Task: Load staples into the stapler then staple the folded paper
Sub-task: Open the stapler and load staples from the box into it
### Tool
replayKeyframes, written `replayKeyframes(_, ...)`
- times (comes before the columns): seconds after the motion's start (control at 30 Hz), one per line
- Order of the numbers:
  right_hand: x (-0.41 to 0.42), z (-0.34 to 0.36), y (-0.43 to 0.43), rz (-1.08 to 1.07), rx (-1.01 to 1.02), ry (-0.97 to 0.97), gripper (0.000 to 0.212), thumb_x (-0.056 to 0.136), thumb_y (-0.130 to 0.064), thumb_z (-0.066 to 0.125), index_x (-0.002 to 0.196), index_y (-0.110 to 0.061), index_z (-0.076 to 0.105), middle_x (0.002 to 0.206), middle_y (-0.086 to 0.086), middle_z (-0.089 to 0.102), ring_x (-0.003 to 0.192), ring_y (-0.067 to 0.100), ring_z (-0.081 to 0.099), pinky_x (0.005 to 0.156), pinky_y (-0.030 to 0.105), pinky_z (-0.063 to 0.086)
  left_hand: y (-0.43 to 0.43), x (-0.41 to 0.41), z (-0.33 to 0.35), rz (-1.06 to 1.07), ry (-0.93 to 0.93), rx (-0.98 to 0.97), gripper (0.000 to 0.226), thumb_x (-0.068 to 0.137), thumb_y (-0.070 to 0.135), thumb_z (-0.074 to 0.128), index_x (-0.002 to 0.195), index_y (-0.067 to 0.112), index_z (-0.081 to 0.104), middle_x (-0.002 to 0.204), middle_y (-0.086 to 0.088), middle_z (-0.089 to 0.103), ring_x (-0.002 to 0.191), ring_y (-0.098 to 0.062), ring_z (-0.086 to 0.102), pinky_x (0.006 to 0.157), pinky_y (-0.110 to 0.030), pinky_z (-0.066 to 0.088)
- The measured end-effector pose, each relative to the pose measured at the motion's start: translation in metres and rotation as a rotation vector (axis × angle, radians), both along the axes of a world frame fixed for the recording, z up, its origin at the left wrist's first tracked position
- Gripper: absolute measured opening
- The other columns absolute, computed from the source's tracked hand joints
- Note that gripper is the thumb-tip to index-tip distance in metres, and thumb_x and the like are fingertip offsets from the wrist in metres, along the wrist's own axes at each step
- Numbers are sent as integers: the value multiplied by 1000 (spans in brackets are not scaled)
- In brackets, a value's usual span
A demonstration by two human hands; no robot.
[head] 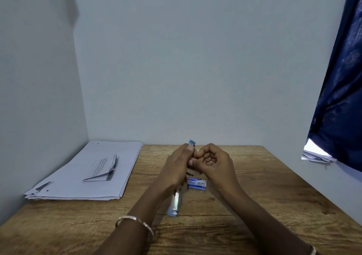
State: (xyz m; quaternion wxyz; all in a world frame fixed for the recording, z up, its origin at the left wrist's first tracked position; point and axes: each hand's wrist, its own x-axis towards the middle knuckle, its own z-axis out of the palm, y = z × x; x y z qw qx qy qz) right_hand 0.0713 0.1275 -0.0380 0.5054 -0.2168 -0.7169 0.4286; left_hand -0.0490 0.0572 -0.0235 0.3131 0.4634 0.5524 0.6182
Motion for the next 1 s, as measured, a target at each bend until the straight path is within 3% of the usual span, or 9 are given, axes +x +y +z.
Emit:
replayKeyframes(0.13,-1,5,-5,-36,149,-27,25,74,-10,88,86,-17,68,78,-3,71,66,2,63,63,20,55,0,0,1,-12,8,37,38,106,43,37,93,18,63,83,-8,63,47,-10,44,34,-19,31)
replayKeyframes(0.3,-2,3,-10,-31,110,-11,24,77,-11,87,92,-13,68,82,3,74,77,21,72,71,34,63,0,0,0,-27,-88,19,39,107,37,35,102,9,62,76,-7,64,38,-9,39,32,-17,29)
replayKeyframes(0.4,-4,4,-11,-35,89,-5,22,79,-8,86,91,-13,69,81,5,74,76,23,72,70,33,63,-1,1,2,-57,-257,-4,35,106,35,37,102,10,62,63,-1,65,32,-7,40,29,-16,30)
replayKeyframes(0.5,-7,3,-13,-35,96,-35,16,81,-4,82,88,-12,71,79,3,73,74,23,70,69,34,62,1,0,1,-61,-377,-61,34,105,35,41,97,9,61,64,-8,56,31,-11,39,28,-16,30)
replayKeyframes(0.63,-5,5,-14,-19,160,-104,14,81,-5,81,92,-13,78,82,-5,74,73,4,67,69,22,59,4,-3,-1,-78,-476,-89,36,103,35,43,91,8,62,68,-11,60,32,-13,41,28,-16,32)
replayKeyframes(0.8,-1,10,-15,-68,330,-247,21,74,-13,89,94,-15,82,85,-3,73,78,10,68,68,10,49,6,-6,-3,-90,-487,-80,32,103,31,39,90,11,60,52,-1,57,34,-10,42,29,-17,32)
replayKeyframes(0.87,-1,12,-15,-92,387,-295,17,74,-15,89,90,-15,82,83,-2,73,74,9,66,67,13,48,6,-7,-4,-94,-481,-95,28,103,29,39,96,9,58,54,-4,58,36,-10,42,30,-17,32)
replayKeyframes(1.0,0,13,-14,-82,434,-368,14,77,-16,86,91,-16,83,82,1,74,71,14,66,70,31,55,6,-8,-4,-100,-475,-126,29,103,31,40,99,7,57,64,-9,55,37,-11,39,30,-18,32)
